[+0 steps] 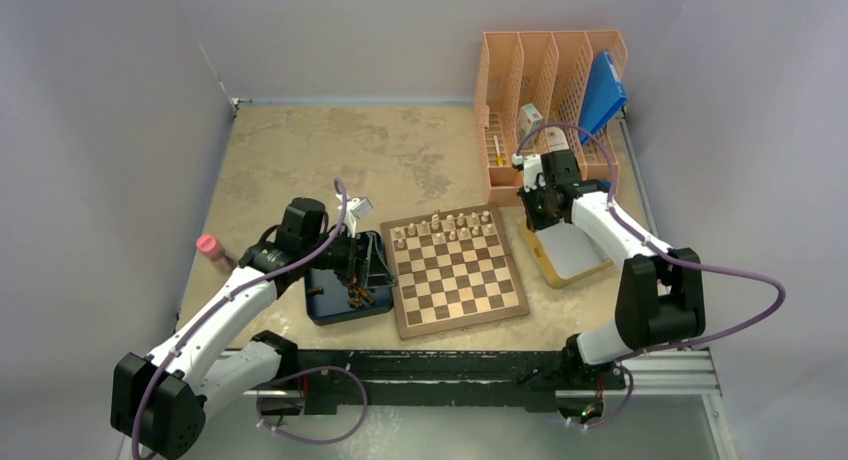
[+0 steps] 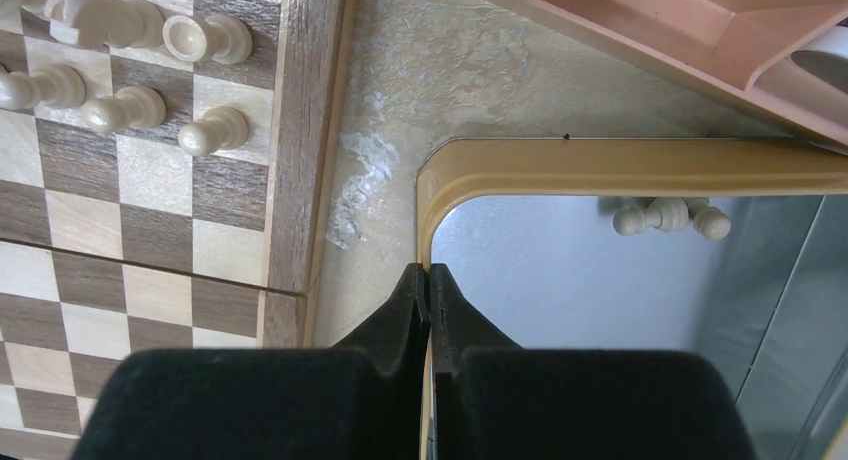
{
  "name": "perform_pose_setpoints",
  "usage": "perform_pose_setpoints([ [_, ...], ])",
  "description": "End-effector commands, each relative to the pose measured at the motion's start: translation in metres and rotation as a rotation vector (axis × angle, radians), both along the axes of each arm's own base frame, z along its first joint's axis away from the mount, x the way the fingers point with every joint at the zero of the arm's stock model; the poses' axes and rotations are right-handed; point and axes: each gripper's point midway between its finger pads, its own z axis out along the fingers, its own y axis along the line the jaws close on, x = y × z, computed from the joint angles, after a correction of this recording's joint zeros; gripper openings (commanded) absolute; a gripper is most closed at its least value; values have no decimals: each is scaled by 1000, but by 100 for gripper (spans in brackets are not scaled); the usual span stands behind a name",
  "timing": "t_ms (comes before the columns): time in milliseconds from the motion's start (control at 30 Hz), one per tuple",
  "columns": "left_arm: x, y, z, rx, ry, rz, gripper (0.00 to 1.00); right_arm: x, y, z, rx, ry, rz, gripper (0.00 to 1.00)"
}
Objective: Set up the chess pieces on the board
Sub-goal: Adjust the storage box at the center of the board.
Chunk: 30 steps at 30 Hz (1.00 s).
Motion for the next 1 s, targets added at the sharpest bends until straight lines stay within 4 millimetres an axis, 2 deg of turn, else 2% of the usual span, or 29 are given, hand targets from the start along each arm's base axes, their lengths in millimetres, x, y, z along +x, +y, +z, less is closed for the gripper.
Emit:
perform_pose_setpoints([
  [0,6,-6,14,-34,-57,-17,76,25,12,28,56,-95,-33,0],
  [267,5,-6,13,-37,-54,-22,76,28,11,33,46,-90,-78,0],
  [433,5,-7,12,-43,-47,-30,76,28,3,26,-4,-51,-88,0],
  [700,6,-6,12,-31,-46,-24,76,30,8,13,14,10,-115,0],
  [967,7,-6,10,-27,-43,-16,76,34,13,23,48,-16,-113,0],
])
